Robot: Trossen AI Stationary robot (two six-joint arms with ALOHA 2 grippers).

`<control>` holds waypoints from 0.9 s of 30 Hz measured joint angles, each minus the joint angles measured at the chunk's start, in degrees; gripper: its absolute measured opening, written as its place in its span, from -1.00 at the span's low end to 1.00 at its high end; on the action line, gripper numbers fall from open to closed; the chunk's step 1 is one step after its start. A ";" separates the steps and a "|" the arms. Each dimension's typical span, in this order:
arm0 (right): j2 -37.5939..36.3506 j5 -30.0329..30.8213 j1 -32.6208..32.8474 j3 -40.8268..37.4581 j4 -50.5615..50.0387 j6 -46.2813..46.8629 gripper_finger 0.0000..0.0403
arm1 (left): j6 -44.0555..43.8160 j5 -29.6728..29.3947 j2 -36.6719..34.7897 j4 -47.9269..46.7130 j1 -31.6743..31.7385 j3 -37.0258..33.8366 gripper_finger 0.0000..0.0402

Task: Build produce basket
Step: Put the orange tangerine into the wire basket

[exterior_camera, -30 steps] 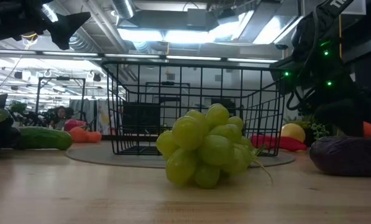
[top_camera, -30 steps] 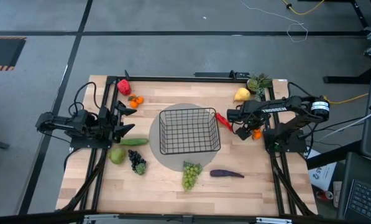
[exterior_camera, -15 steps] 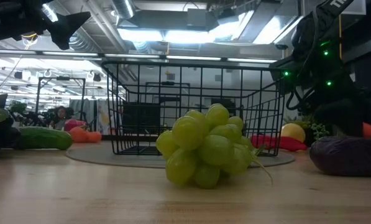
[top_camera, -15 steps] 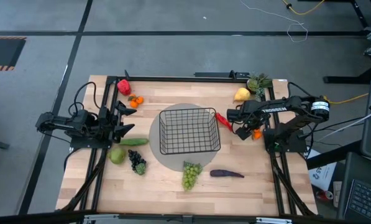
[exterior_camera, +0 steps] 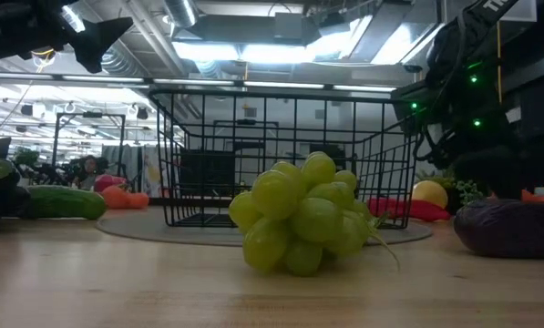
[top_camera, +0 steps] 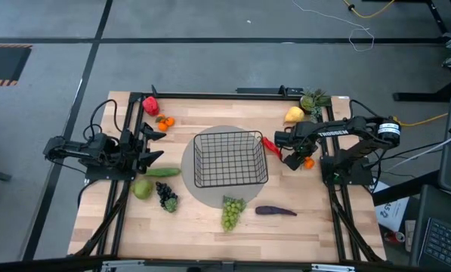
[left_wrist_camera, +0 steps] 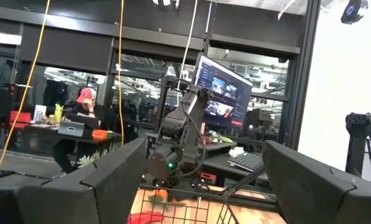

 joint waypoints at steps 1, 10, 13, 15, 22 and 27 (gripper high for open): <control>0.01 0.01 0.00 0.49 -0.03 -1.06 -0.22 | 0.01 0.00 -0.01 -0.26 -0.01 0.00 0.57; 0.03 7.07 0.00 13.63 -9.38 -6.61 -0.23 | 0.02 0.00 -0.01 -1.34 0.00 0.00 0.57; 0.03 11.70 0.02 20.41 -13.76 -7.02 -0.22 | 0.03 -0.01 -0.01 -1.35 -0.01 0.00 0.57; 0.01 14.70 0.07 25.03 -15.58 -7.52 -0.22 | 0.03 0.00 -0.01 -1.35 0.00 0.00 0.57; -0.05 19.49 2.34 38.57 -13.97 -15.03 -0.22 | 0.04 0.00 -0.01 -1.39 0.00 0.00 0.57; -0.32 12.72 8.06 42.39 -2.33 -26.69 -0.22 | 0.02 0.00 -0.02 -1.39 -0.01 0.00 0.57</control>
